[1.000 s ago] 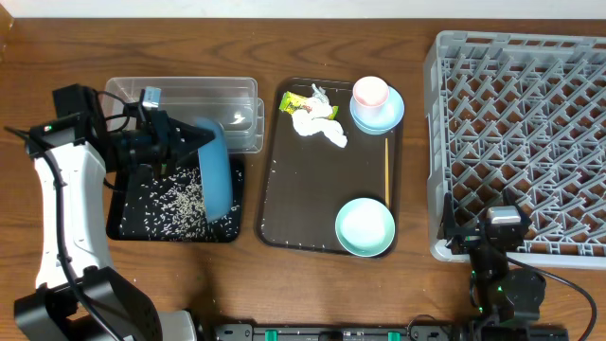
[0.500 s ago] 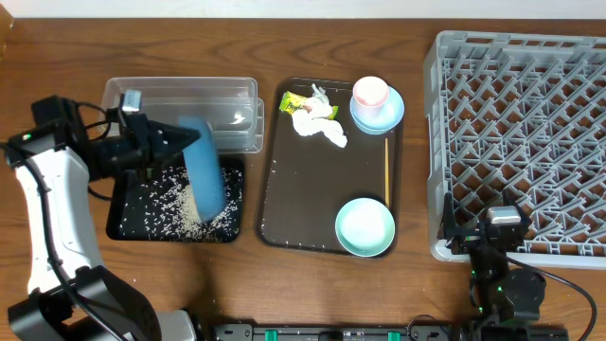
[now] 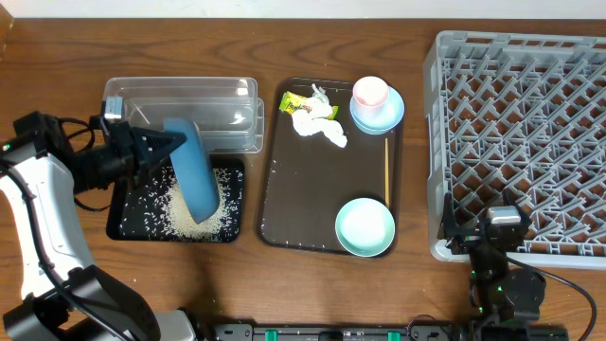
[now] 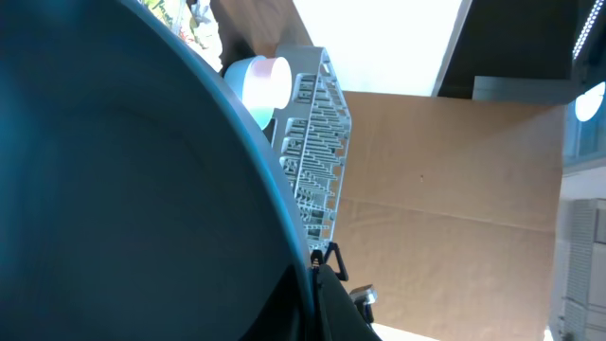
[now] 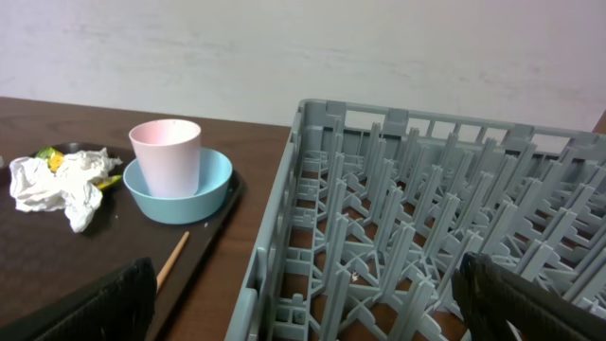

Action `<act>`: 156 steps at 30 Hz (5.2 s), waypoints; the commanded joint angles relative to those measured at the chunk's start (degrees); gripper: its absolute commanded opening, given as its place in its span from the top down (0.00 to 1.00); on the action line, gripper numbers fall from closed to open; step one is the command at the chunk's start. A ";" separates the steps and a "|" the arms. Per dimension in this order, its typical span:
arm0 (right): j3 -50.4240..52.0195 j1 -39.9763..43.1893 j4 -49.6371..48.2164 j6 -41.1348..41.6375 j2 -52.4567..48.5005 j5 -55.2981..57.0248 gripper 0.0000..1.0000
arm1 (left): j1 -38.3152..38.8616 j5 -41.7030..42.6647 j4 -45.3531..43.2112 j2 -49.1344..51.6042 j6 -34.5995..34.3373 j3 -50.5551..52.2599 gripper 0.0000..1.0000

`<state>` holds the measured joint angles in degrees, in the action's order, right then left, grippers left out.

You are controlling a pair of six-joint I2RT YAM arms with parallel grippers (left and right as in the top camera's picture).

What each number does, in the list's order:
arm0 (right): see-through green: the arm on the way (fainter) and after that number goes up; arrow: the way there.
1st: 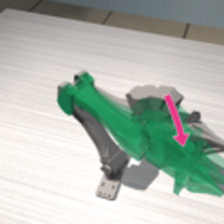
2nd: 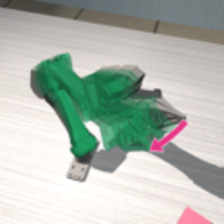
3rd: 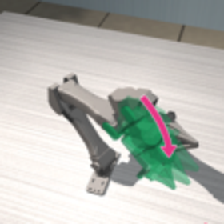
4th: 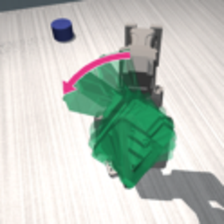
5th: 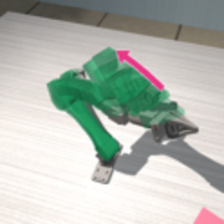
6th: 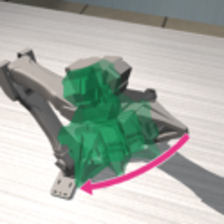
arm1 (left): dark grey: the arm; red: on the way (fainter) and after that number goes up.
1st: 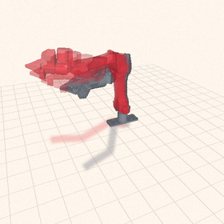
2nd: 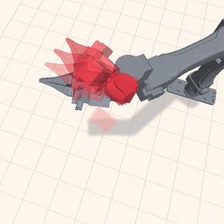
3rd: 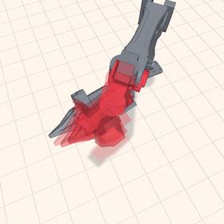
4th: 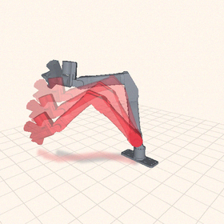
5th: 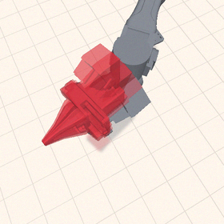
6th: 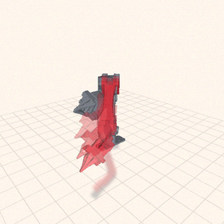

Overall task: Sort waste into correct bins and load items into the dishwasher rack
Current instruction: 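Tilt the blue plate with the left gripper to pour rice onto the black tray, then carry the emptied blue plate back and lower it onto the serving tray, then release the plate and retract the left gripper to the left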

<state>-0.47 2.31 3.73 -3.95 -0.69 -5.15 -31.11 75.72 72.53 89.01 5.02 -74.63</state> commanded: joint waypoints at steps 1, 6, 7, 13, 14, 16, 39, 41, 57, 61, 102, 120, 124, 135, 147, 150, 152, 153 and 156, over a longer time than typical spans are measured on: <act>0.15 0.39 0.15 0.70 0.20 0.00 0.01 | -0.37 1.97 2.58 -1.03 2.51 0.81 0.94; 0.15 0.39 0.15 0.70 0.20 0.00 0.01 | -0.66 2.84 2.43 -1.03 5.31 1.36 0.94; 0.15 0.39 0.15 0.70 0.20 0.00 0.01 | -0.72 3.39 3.39 -1.03 5.35 1.36 0.94; 0.15 0.42 0.15 0.70 0.20 0.00 0.01 | -0.76 4.31 6.01 -1.03 7.26 1.40 0.94; 0.15 0.39 0.15 0.70 0.20 0.00 0.01 | -0.76 4.66 6.29 -1.03 8.85 1.40 0.94; 0.15 0.39 0.15 0.70 0.20 0.00 0.01 | -0.76 3.74 4.50 -1.03 10.10 1.40 0.94; 0.15 0.39 0.15 0.70 0.20 0.00 0.01 | -0.02 3.76 16.26 -5.68 19.39 1.38 0.94; 0.15 0.39 0.15 0.70 0.20 0.00 0.01 | 0.63 2.38 14.84 -7.26 19.78 1.38 0.94; 0.15 0.42 0.15 0.70 0.20 0.00 0.01 | 22.75 -22.01 -9.81 -23.26 -17.42 1.38 0.94; 0.15 0.39 0.15 0.70 0.20 0.00 0.01 | 34.93 -33.14 -17.18 -23.93 -25.38 1.38 0.94; 0.15 0.39 0.15 0.70 0.20 0.00 0.01 | 72.65 -76.19 -49.88 11.45 -39.85 1.38 0.90; 0.15 0.39 0.15 0.70 0.20 0.00 0.01 | 71.58 -67.60 -45.40 1.27 -37.55 0.68 0.62; 0.15 0.39 0.15 0.70 0.20 0.00 0.01 | 67.06 -73.11 -38.99 -6.97 -36.76 0.68 0.53; 0.15 0.39 0.15 0.70 0.20 0.00 0.01 | 40.85 -90.38 -15.08 -24.55 -36.74 0.68 0.17; 0.15 0.42 0.15 0.70 0.20 0.00 0.01 | 27.17 -92.50 -7.65 -25.75 -36.79 0.68 0.11; 0.15 0.42 -0.13 0.70 0.20 -0.02 0.01 | 27.17 -92.50 -7.65 -25.62 -36.79 0.68 0.10; 0.15 0.39 -0.68 0.74 0.20 -0.17 0.01 | 27.17 -92.50 -7.65 -25.62 -36.79 0.68 0.11; 0.15 0.39 -1.86 0.96 0.20 -1.60 0.01 | 27.17 -92.50 -7.65 -25.62 -36.79 0.68 0.10; 0.15 0.39 -6.10 10.14 0.20 -15.19 0.01 | 27.17 -92.50 -7.65 -25.57 -36.79 0.68 0.10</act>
<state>-0.40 2.31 -0.67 -1.61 -0.73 -8.84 -3.66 -15.42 64.55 63.22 -31.90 -73.25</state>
